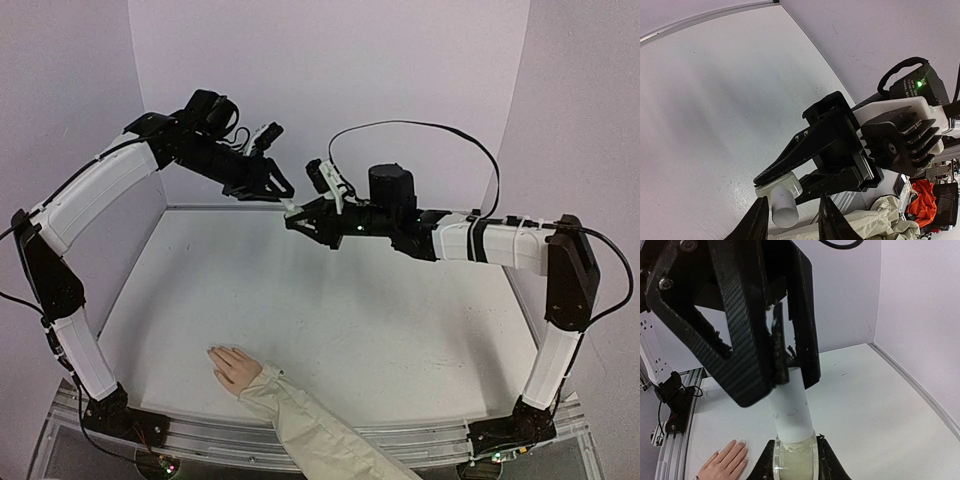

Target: Paint the nails

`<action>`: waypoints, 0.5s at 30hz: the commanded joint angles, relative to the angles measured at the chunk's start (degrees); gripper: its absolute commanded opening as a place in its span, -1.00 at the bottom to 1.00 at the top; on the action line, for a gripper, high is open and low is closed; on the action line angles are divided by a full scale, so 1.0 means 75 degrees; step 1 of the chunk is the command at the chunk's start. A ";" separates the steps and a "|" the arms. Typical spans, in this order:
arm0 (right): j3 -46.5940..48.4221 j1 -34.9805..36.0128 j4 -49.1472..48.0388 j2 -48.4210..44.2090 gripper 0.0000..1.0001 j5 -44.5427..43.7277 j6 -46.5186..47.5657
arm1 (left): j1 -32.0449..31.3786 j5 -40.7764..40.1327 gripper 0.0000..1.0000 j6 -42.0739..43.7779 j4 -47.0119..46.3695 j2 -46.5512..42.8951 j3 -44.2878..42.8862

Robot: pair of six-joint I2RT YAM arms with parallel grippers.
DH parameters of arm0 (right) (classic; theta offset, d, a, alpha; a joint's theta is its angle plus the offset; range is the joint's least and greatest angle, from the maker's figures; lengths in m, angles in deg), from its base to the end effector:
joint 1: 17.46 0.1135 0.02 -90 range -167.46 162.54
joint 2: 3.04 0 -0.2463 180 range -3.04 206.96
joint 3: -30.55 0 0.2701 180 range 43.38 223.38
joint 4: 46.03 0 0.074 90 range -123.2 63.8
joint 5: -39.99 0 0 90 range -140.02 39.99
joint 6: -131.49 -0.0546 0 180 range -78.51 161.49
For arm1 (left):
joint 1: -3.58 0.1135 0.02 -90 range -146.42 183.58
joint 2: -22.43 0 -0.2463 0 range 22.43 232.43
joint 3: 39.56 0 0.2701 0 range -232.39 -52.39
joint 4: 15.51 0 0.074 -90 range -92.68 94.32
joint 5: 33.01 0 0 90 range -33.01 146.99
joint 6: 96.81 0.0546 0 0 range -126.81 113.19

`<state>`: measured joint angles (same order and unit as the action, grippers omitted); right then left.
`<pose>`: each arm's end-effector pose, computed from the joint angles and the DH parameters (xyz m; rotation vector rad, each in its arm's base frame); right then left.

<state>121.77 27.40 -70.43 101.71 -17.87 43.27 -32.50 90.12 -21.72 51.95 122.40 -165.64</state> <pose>0.3080 0.3475 0.3112 -1.0060 1.0962 1.0007 0.3017 -0.2568 0.3959 0.7533 2.2853 -1.1043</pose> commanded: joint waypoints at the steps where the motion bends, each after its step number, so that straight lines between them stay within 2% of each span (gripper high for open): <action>1: 0.0410 -0.0005 -0.0382 -0.0052 -1.00 0.0178 0.0079 | -0.0017 -0.0098 -0.30 0.0158 0.0079 0.0011 -0.0392; 9: 0.0396 -0.0005 -0.0390 -0.0102 -1.00 0.0186 0.0067 | -0.0090 -0.0180 -0.40 0.0229 0.0222 0.0109 -0.0517; 15: 0.0400 -0.0005 -0.0386 -0.0092 -1.00 0.0238 0.0044 | -0.0111 -0.0250 -0.56 0.0254 0.0248 0.0101 -0.0583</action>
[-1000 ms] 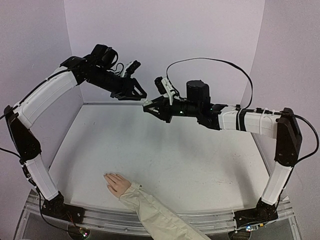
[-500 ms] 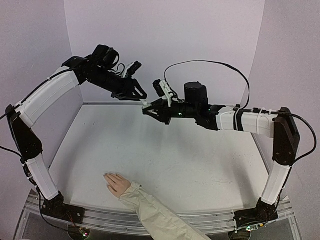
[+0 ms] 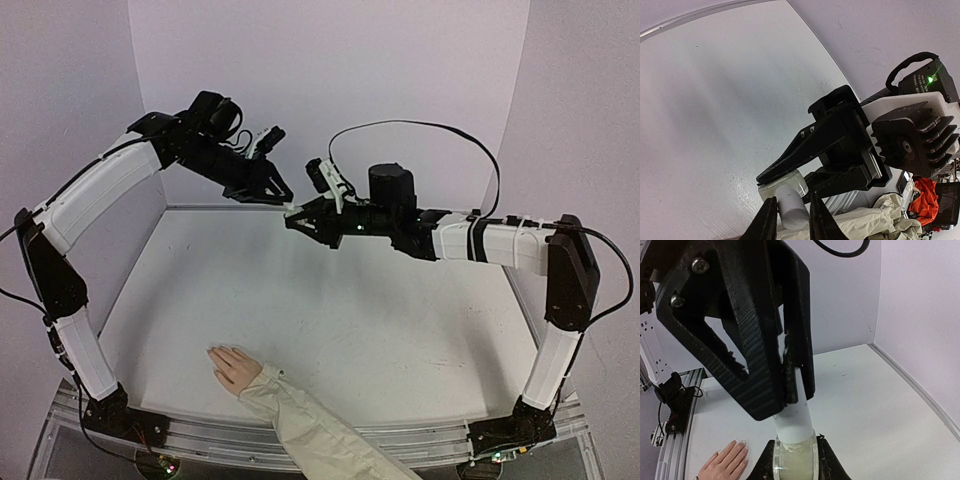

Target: Paint the nails

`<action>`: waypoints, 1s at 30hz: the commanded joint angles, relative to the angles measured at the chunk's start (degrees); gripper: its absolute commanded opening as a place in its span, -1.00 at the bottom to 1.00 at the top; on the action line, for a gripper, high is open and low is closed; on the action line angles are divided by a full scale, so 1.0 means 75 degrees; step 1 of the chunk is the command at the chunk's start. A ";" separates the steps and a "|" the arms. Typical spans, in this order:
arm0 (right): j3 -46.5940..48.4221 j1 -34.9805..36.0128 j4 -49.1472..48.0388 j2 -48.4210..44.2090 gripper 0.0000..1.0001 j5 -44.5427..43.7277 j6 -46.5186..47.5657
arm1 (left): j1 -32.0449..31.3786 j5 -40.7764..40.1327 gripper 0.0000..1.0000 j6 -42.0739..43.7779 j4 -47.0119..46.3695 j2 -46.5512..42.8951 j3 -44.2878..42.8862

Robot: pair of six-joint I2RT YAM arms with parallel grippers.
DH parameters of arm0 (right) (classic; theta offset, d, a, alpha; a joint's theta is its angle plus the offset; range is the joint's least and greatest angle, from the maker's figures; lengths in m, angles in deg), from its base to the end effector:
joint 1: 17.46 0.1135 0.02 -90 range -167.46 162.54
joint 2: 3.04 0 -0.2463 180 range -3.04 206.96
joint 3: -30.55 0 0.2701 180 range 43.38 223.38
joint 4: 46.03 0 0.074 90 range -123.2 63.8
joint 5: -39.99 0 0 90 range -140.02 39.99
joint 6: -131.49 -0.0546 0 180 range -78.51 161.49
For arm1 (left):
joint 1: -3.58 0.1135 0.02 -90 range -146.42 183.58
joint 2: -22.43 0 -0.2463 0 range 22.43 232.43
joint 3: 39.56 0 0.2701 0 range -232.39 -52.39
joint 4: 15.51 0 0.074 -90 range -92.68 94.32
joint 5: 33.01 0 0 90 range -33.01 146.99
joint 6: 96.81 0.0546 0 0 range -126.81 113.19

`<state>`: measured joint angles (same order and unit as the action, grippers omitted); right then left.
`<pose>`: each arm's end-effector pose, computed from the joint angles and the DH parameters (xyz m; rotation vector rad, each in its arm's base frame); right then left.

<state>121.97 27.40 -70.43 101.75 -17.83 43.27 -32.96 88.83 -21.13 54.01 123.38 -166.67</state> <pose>0.3081 0.3477 0.3122 -1.0057 1.0931 1.0009 0.3016 -0.2594 0.3917 0.7591 2.3196 -1.0724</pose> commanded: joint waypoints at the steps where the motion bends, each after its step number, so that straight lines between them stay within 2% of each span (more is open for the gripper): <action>1: 0.0379 -0.0005 -0.0388 -0.0097 -1.00 0.0232 0.0035 | -0.0056 -0.0090 -0.59 0.0170 -0.0023 -0.0030 -0.0455; 11: 0.0199 0.0005 -0.0393 -0.0201 -1.00 0.0042 0.0235 | -0.0075 -0.0325 -1.00 0.0182 0.0073 -0.0090 -0.0601; 30: -0.0425 0.0007 -0.0724 -0.0523 -1.00 -0.0308 0.0413 | -0.0046 -0.1076 -1.00 0.0326 0.0101 -0.0580 -0.0462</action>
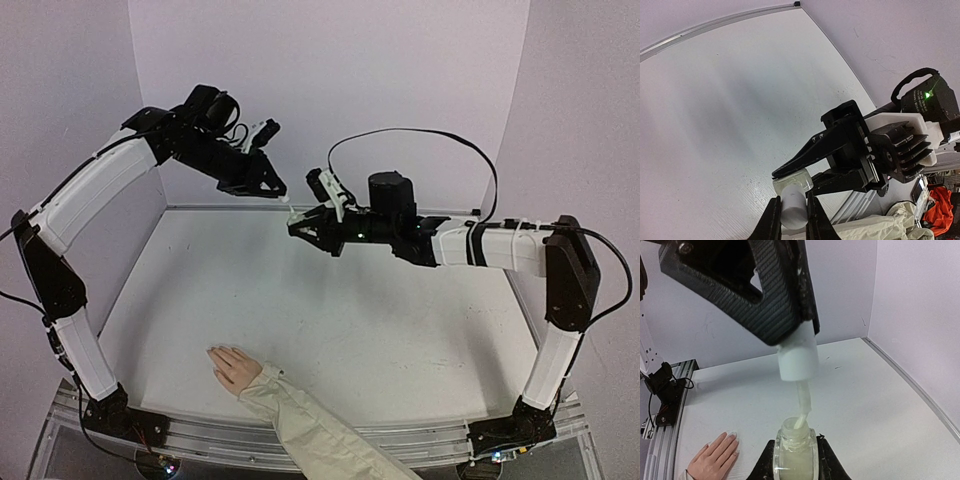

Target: Paint the nails

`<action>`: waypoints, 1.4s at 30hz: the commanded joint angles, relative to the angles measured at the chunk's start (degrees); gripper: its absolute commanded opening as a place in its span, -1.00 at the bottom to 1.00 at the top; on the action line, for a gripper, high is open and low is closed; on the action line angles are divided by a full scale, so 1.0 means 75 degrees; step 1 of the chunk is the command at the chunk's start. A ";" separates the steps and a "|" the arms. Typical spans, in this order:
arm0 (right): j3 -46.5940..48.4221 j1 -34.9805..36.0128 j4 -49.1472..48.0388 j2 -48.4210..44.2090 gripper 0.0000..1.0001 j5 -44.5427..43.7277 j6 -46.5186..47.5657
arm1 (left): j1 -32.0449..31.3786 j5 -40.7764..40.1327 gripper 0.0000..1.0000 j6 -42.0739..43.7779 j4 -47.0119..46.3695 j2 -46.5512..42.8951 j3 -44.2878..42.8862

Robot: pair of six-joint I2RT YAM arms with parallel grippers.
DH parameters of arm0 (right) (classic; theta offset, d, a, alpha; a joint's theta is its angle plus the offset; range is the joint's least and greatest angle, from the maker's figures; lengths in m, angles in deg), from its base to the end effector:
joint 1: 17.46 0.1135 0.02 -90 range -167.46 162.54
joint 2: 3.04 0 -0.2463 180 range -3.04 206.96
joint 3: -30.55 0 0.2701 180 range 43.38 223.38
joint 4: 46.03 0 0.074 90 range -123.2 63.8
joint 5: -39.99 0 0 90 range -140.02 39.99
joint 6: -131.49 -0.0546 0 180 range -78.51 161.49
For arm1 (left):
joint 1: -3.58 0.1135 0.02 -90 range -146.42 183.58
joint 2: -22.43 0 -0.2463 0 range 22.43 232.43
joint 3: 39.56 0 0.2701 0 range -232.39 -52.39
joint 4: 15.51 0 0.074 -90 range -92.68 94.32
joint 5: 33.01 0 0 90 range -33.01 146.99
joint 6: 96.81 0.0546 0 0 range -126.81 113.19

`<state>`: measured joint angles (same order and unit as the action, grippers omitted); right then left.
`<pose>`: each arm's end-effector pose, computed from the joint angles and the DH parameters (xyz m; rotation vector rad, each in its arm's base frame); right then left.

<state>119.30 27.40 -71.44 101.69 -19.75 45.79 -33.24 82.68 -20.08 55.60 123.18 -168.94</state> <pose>0.3079 0.3453 0.2972 -1.0083 1.1092 0.9462 0.3011 -0.2550 0.4017 0.7271 2.3052 -0.9450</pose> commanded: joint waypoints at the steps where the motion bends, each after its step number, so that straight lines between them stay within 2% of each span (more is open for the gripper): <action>1: -0.0103 0.0013 -0.0600 -0.0540 -1.00 -0.0086 0.0092 | -0.0002 -0.0306 -1.00 0.0188 -0.0109 -0.0617 -0.0096; 10: -0.0545 0.0013 -0.0831 -0.0947 -1.00 -0.0405 0.0152 | 0.0118 -0.0517 -1.00 0.0137 -0.0349 -0.1294 0.0590; 16: -0.1133 0.0004 -0.0983 -0.1640 -1.00 -0.0911 0.0131 | 0.0510 -0.0226 -1.00 -0.0017 -0.0376 -0.1797 0.1384; 21: -0.1685 0.0003 -0.0937 -0.2443 -1.00 -0.1470 0.0146 | 0.1260 0.0567 -1.00 -0.0270 -0.0382 -0.2450 0.2567; 25: -0.2112 -0.0005 -0.0727 -0.3181 -1.00 -0.1836 0.0273 | 0.1758 0.0803 -1.00 -0.0312 -0.0376 -0.3072 0.3822; 33: -0.2847 -0.0005 -0.0240 -0.4409 -1.00 -0.2367 0.0530 | 0.2128 0.0531 -1.00 -0.0290 -0.0654 -0.3898 0.6487; 37: -0.2880 0.0001 0.0088 -0.4672 -1.00 -0.2536 0.0659 | 0.2262 0.0355 -1.00 -0.0341 -0.0867 -0.4043 0.7247; 42: -0.2794 -0.0005 0.0430 -0.4893 -1.00 -0.2869 0.0825 | 0.2306 0.0115 -1.00 -0.0363 -0.0945 -0.3888 0.7601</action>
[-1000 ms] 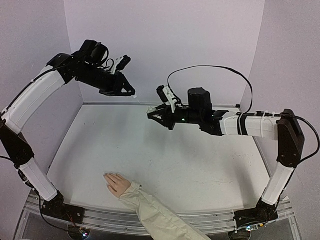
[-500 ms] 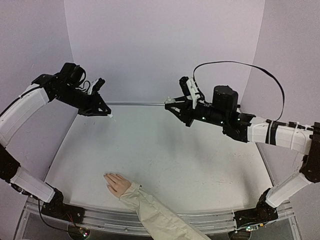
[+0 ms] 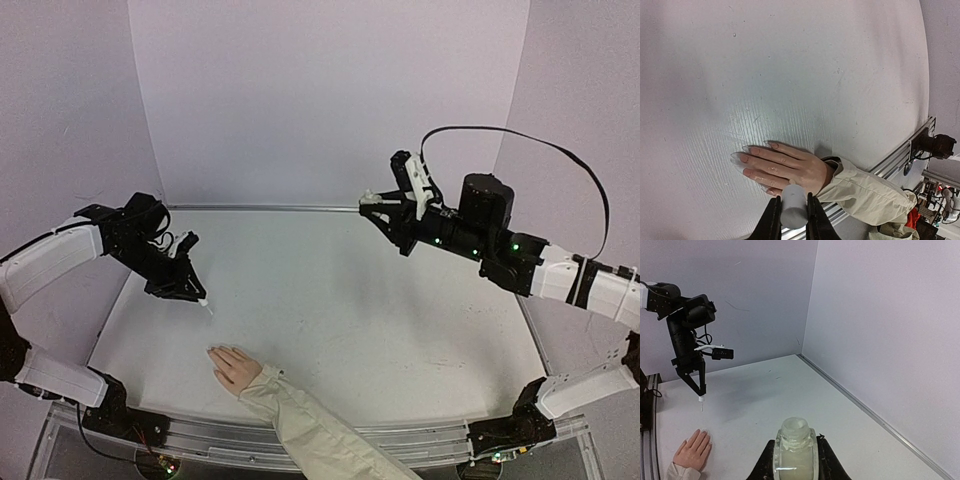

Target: Paint the nails

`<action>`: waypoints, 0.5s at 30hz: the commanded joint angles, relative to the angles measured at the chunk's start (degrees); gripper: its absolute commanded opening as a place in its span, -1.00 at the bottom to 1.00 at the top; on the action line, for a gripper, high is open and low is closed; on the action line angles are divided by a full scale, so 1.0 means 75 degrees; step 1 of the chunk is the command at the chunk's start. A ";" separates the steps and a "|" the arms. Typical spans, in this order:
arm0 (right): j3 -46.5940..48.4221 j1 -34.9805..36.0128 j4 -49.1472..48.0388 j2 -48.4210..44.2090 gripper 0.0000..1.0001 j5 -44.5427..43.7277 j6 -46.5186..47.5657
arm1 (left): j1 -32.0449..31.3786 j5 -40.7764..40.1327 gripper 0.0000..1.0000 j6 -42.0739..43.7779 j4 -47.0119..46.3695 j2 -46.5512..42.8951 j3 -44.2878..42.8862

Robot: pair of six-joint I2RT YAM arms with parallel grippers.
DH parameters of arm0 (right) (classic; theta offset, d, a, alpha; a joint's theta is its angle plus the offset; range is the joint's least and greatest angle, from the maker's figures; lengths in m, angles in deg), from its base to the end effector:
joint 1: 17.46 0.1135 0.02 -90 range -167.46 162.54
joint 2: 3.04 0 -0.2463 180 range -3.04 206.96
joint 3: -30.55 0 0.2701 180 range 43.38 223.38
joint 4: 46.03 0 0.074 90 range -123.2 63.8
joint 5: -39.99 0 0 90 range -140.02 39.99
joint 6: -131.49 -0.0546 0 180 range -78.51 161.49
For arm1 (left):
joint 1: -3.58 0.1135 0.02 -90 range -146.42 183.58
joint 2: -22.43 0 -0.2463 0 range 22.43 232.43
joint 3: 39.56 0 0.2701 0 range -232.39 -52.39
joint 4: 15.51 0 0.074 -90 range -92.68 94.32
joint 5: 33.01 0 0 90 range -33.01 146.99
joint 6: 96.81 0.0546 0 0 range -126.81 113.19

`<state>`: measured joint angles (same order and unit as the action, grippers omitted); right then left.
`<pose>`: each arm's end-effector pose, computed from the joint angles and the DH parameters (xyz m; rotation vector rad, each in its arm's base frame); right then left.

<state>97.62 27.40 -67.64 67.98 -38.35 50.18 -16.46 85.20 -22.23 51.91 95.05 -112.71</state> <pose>0.2267 0.2412 0.3665 -0.7394 1.0669 0.6707 0.2396 -0.1149 0.2387 0.2556 2.7808 -0.8411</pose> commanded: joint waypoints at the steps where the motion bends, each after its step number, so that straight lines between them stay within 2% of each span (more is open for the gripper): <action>1: 0.0109 -0.0005 -0.0037 -0.0419 -1.00 -0.0442 0.0275 | 0.0080 -0.0237 -1.00 -0.0077 -0.0451 -0.0071 0.0146; 15: 0.0163 -0.0005 0.0364 -0.0525 -1.00 -0.0699 0.0480 | 0.0093 -0.0522 -1.00 -0.0265 -0.0403 0.0093 0.0970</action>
<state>97.62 27.40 -63.02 66.56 -42.49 52.43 -16.08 82.29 -23.41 49.75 96.12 -106.54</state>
